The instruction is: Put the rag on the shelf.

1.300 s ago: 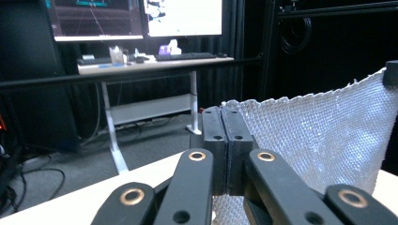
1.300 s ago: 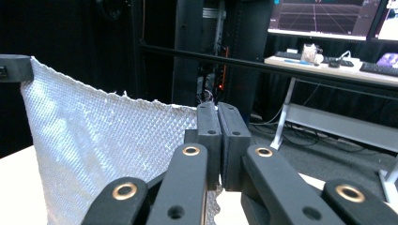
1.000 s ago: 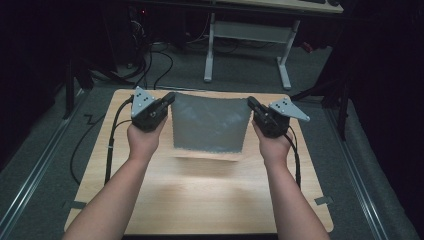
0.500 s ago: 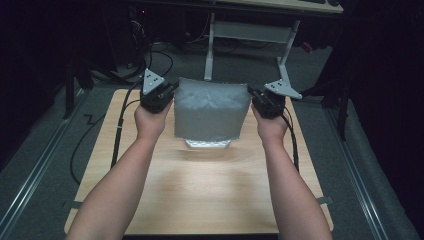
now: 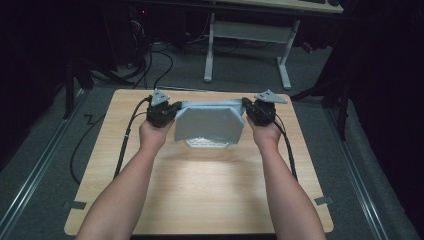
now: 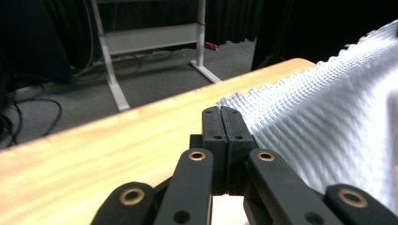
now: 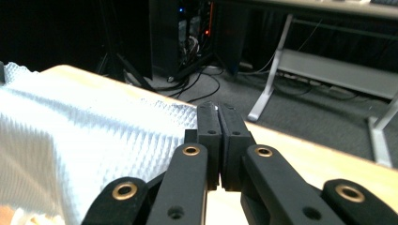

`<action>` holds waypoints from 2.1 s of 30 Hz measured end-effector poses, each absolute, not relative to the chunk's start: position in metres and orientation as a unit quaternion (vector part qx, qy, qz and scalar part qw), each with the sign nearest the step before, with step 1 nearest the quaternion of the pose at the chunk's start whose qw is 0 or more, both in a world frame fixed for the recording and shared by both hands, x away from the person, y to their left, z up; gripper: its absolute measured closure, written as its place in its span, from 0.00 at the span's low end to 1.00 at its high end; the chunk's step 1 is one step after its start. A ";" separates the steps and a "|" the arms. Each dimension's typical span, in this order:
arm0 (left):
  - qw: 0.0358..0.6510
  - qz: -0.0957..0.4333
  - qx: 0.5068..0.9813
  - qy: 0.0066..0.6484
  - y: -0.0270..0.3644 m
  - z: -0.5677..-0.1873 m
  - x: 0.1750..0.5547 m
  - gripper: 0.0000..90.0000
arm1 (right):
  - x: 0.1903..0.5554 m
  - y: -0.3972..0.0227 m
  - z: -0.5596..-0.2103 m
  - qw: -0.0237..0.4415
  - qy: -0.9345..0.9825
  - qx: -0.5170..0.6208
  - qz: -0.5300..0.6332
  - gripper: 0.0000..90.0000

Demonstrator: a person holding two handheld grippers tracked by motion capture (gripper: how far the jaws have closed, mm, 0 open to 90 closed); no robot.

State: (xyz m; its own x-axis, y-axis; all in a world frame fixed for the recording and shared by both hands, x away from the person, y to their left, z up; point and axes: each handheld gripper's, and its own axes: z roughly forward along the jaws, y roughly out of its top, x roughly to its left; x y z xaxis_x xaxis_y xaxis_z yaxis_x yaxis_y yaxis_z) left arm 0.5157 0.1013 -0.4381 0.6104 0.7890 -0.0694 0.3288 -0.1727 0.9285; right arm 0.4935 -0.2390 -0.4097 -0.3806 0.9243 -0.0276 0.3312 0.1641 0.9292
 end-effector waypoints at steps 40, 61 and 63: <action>0.517 0.192 0.714 0.432 0.132 -0.481 0.488 0.72 | 0.472 -0.249 -0.465 0.274 0.695 0.488 0.452 0.71; 0.487 0.229 0.708 0.457 0.175 -0.485 0.453 0.62 | 0.440 -0.275 -0.453 0.294 0.694 0.496 0.432 0.61; 0.483 0.220 0.710 0.463 0.178 -0.489 0.445 0.58 | 0.431 -0.277 -0.452 0.301 0.692 0.489 0.438 0.61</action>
